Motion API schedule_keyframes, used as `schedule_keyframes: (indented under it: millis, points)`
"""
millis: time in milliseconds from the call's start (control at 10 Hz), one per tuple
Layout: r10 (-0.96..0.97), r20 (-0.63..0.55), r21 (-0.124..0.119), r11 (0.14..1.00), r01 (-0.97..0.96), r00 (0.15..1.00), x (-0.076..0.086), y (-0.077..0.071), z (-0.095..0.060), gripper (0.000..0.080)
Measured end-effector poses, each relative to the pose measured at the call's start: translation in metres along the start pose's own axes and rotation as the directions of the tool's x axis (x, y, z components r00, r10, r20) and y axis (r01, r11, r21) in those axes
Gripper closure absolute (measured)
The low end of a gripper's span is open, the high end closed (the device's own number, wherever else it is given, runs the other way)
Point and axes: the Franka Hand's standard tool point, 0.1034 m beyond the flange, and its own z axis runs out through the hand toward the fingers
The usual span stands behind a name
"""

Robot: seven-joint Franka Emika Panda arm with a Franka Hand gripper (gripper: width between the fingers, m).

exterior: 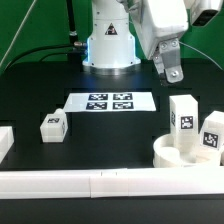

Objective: Assemble stool

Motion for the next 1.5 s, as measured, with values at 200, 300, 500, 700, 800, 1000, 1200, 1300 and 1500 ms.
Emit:
schedule_keyframes:
  millis: [200, 300, 500, 700, 800, 1000, 1200, 1300, 1500]
  points:
    - [-0.122, -0.002, -0.001, 0.992, 0.122, 0.992, 0.001, 0.0, 0.0, 0.015]
    - [-0.203, -0.004, -0.004, 0.979, 0.203, 0.979, 0.002, 0.0, 0.0, 0.015]
    - [-0.369, -0.02, -0.009, 0.929, 0.369, 0.929, 0.015, 0.004, 0.001, 0.015]
    - [-0.575, -0.037, -0.036, 0.818, 0.574, 0.817, 0.044, 0.017, -0.001, 0.015]
    - [-0.675, -0.056, -0.057, 0.737, 0.673, 0.735, 0.072, 0.026, -0.003, 0.015]
    - [-0.788, -0.081, -0.09, 0.616, 0.783, 0.611, 0.093, 0.034, -0.002, 0.015]
    - [-0.849, -0.07, -0.105, 0.528, 0.843, 0.523, 0.095, 0.033, -0.003, 0.015]
    - [-0.889, -0.06, -0.116, 0.458, 0.881, 0.454, 0.096, 0.033, -0.003, 0.015]
    - [-0.942, -0.041, -0.134, 0.336, 0.932, 0.334, 0.1, 0.033, -0.003, 0.015]
